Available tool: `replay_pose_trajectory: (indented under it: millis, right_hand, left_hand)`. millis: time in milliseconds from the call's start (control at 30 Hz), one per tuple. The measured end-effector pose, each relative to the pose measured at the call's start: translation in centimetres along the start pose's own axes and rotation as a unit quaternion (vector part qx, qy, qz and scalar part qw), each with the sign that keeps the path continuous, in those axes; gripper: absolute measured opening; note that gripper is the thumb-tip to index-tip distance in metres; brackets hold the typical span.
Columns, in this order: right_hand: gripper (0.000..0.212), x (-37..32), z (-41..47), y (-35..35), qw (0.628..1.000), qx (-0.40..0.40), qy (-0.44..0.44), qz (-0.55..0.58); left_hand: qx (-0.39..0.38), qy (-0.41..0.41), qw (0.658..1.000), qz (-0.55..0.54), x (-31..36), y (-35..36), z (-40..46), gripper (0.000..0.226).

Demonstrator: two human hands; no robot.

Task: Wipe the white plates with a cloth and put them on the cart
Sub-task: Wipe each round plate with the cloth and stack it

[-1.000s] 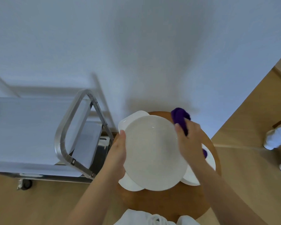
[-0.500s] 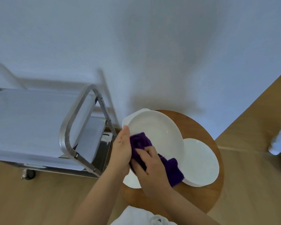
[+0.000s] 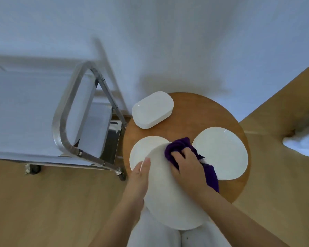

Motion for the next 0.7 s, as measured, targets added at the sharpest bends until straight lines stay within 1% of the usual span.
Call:
replay_pose_trajectory:
  millis: [33, 100, 167, 200, 233, 267, 300, 333, 367, 433, 467, 533, 567, 633, 700]
  right_hand:
    - [0.030, -0.9, 0.2, 0.8, 1.000, -0.007, -0.001, -0.001]
    - [0.035, -2.6, -0.3, 1.5, 0.999, -0.028, -0.016, 0.004]
    - [0.038, -4.4, -1.0, 1.4, 0.995, -0.052, -0.080, 0.013]
    - [0.038, -5.0, -1.3, 1.6, 0.993, -0.034, -0.115, 0.015]
    - [0.035, -5.1, -1.6, 1.9, 0.991, -0.046, -0.110, 0.064]
    - [0.029, -5.2, -1.7, 2.0, 0.984, -0.071, -0.092, 0.131]
    - [0.027, -5.2, -2.0, 2.4, 0.979, -0.087, -0.096, 0.160]
    - [0.026, -5.3, -2.4, 2.9, 0.970, -0.097, -0.124, 0.183]
    - [0.026, -5.1, -2.7, 3.7, 0.965, -0.116, -0.159, 0.172]
    - [0.026, -4.2, -3.1, 5.1, 0.950, -0.198, -0.176, 0.166]
    - [0.028, -3.5, -3.0, 5.6, 0.945, -0.238, -0.168, 0.148]
    - [0.031, -2.1, -2.7, 6.7, 0.942, -0.289, -0.141, 0.091]
    - [0.033, -1.4, -2.6, 7.2, 0.944, -0.300, -0.112, 0.082]
    - [0.034, 0.0, -2.4, 7.7, 0.945, -0.308, -0.043, 0.099]
    - [0.033, 1.2, -2.4, 7.8, 0.948, -0.293, 0.022, 0.123]
  left_hand:
    - [0.004, -0.015, 1.000, -0.013, -0.9, 0.2, 0.3, 0.053]
    - [0.018, -0.015, 0.999, -0.038, -2.0, 0.4, 0.7, 0.043]
    - [0.037, 0.022, 0.999, -0.033, -2.1, 0.4, 1.0, 0.030]
    - [0.044, 0.041, 0.998, -0.031, -2.0, 0.2, 1.4, 0.030]
    - [0.049, 0.053, 0.997, -0.035, -2.1, 0.0, 1.9, 0.031]
    - [0.056, 0.051, 0.996, -0.043, -2.2, -0.4, 2.4, 0.033]
    - [0.062, 0.039, 0.996, -0.050, -2.3, -0.9, 3.0, 0.036]
    - [0.071, 0.022, 0.995, -0.062, -2.4, -1.3, 3.4, 0.039]
    - [0.082, 0.008, 0.994, -0.073, -2.5, -1.7, 4.1, 0.040]
    - [0.106, 0.002, 0.992, -0.062, -2.7, -2.3, 5.8, 0.040]
    - [0.116, 0.007, 0.992, -0.044, -2.8, -2.5, 6.6, 0.040]
    - [0.123, 0.019, 0.992, -0.018, -2.9, -2.9, 8.4, 0.043]
    - [0.123, 0.021, 0.992, -0.008, -3.0, -3.1, 9.3, 0.041]
    - [0.122, 0.023, 0.992, 0.010, -3.0, -3.4, 11.0, 0.036]
    - [0.127, 0.024, 0.991, 0.020, -3.1, -3.6, 12.3, 0.036]
Point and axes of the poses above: each hand's wrist, its own z-axis towards the middle knuckle, its own y-axis out of the palm, x = y × z, the point moved 1 cm from there along z, towards the middle knuckle, and after that the axes turned 13 degrees about -z, right-handed, at the moved point
